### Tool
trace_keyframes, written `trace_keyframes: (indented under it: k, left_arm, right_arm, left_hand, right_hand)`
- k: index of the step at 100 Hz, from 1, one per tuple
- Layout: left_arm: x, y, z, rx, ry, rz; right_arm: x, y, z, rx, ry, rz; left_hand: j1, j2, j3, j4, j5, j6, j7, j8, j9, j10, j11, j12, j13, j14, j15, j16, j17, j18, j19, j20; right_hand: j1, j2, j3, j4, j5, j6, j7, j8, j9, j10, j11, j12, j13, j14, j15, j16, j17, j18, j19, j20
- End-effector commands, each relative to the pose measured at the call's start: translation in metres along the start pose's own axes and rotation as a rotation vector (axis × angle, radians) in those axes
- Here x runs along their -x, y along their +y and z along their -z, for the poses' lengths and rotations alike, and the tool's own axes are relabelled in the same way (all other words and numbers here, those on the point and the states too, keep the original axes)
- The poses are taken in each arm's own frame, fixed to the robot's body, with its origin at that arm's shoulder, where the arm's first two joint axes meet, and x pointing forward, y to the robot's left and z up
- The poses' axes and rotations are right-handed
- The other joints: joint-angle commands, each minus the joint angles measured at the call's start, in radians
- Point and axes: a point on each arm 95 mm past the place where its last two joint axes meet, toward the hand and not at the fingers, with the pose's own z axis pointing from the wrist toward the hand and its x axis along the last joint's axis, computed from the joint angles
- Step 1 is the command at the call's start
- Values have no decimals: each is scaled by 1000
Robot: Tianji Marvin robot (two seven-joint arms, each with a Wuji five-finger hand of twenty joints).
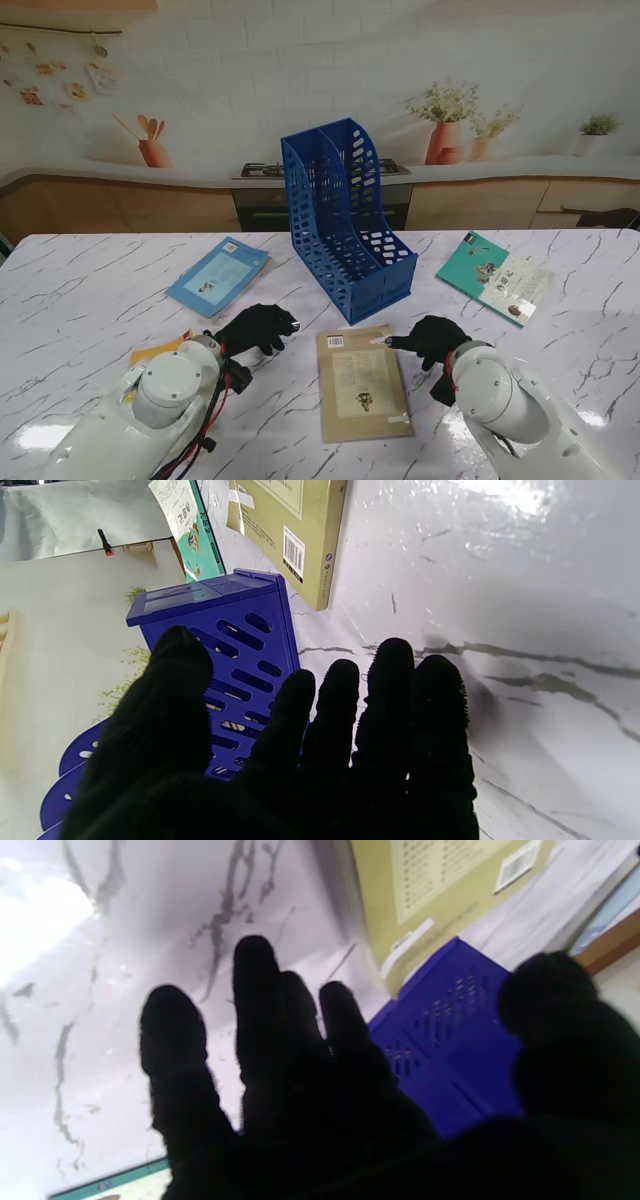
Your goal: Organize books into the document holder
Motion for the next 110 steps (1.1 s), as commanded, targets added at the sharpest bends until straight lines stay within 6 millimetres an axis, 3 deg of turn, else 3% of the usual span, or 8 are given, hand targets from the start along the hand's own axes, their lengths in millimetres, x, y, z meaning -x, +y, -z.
trace_keyframes:
  k: [1,22,39,71,91,110]
  left_arm:
    - [-8,10,-4,31,11,24]
    - [-8,20,-13,79,-72,60]
    - [-8,28,-19,121,-132,110]
    - [-3,41,-29,179,-219,144]
    - [-2,44,-30,172,-261,145]
    - [1,47,-32,141,-312,146]
  right_arm:
    - [4,-5,-5,-33,-31,-28]
    - [2,-14,-12,-63,-42,-64]
    - [-1,-22,-15,-101,-43,-88]
    - [-5,-31,-18,-145,-56,-102]
    - [-6,-33,-20,-141,-56,-112]
    - [-6,-35,-20,-147,-54,-114]
  left_hand:
    - [-35,25,-43,-21,8,42,-21,-21,19,32,17,-16,28,61,29,-17,47,-1,59,-14]
    - [-13,33,-74,-13,12,146,-77,-60,10,111,26,-61,62,99,51,-60,141,35,62,-49]
    - [11,41,-66,-7,13,211,-125,-98,-13,173,42,-97,84,116,75,-113,215,52,50,-122]
    - [18,55,-43,-4,-3,258,-180,-126,-64,225,26,-103,49,150,75,-133,219,80,33,-155]
    - [23,71,-27,0,-58,293,-255,-154,-103,243,25,-102,36,146,78,-143,219,74,27,-164]
    - [22,71,3,3,-49,324,-340,-168,-109,259,43,-95,46,145,95,-146,237,75,29,-177]
  right_hand:
    - [-22,21,-29,43,-13,61,-26,-18,-31,48,25,-18,-6,20,-20,-26,21,-128,6,-13]
    - [5,18,-42,47,-6,98,-20,-37,-32,85,40,-27,14,25,-25,-93,84,-142,-16,-71]
    - [20,16,-32,50,-11,110,-24,-44,-45,97,40,-26,10,31,-37,-108,93,-146,-30,-88]
    - [29,20,-3,50,-13,117,-25,-53,-54,103,38,-28,12,45,-55,-126,107,-137,-44,-115]
    - [29,17,16,49,-9,112,-22,-56,-48,99,39,-28,18,44,-56,-129,109,-142,-43,-124]
    - [29,24,27,48,-10,112,-21,-60,-48,101,36,-29,18,44,-58,-131,114,-143,-45,-132]
